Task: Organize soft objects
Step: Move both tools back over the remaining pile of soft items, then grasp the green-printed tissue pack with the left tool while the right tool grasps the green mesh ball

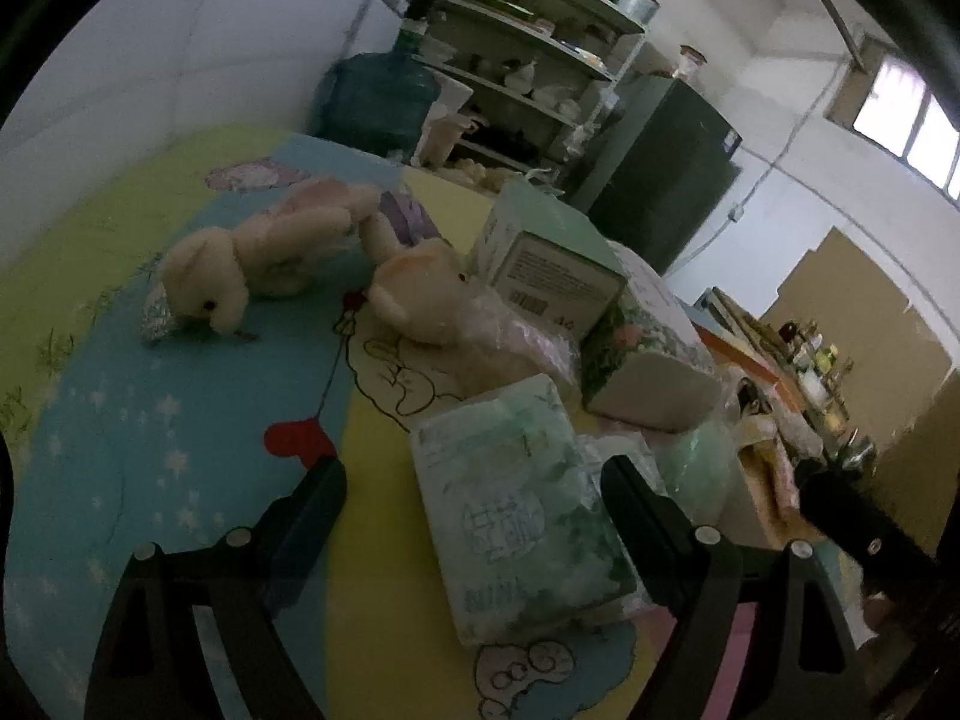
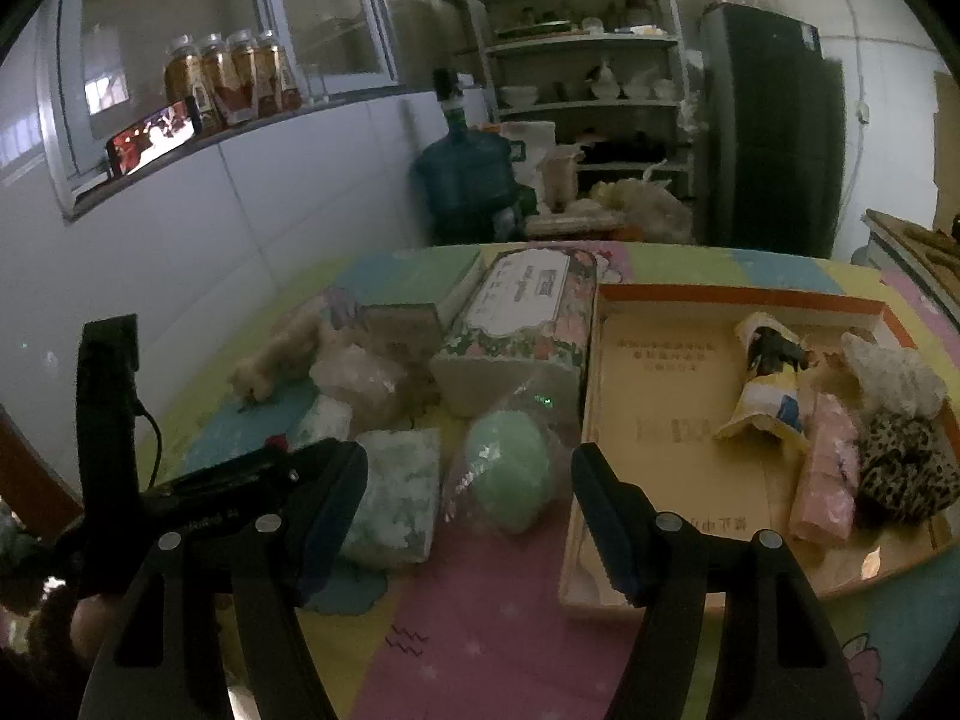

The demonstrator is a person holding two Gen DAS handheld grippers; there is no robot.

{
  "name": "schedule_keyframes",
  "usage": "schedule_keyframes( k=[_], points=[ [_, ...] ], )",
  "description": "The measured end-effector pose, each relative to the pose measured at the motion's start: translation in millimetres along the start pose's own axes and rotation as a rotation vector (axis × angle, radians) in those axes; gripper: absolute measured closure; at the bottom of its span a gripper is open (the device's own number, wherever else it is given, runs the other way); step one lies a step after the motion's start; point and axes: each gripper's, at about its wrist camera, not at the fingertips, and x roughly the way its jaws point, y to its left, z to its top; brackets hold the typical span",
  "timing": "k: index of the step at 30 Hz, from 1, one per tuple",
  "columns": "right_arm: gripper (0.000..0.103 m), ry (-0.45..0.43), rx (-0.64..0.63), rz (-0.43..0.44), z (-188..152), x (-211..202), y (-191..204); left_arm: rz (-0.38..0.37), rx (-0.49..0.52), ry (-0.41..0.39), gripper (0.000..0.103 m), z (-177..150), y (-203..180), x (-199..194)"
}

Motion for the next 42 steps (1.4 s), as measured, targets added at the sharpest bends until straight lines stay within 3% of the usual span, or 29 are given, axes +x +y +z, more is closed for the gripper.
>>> schedule_keyframes(
  k=[4, 9, 13, 30, 37, 42],
  points=[
    [0.031, 0.006, 0.0, 0.013, -3, 0, -1, -0.009, -0.006, -0.01, 0.018, -5, -1, -2],
    [0.031, 0.009, 0.002, 0.02, -6, -2, -2, -0.034, 0.029, 0.005, 0.047, -13, -9, 0],
    [0.031, 0.006, 0.002, 0.019, -7, -2, -1, -0.034, 0.054, -0.001, 0.052, -15, -14, 0],
    [0.031, 0.03, 0.006, 0.019, -1, 8, 0, 0.06, 0.175, -0.223, 0.052, 7, -25, -56],
    [0.031, 0.074, 0.02, 0.017, 6, 32, -3, 0.053, 0.187, -0.223, 0.052, 11, -23, -53],
    [0.043, 0.102, 0.032, -0.021, 8, 46, -7, 0.042, 0.177, -0.208, 0.052, 14, -15, -47]
  ],
)
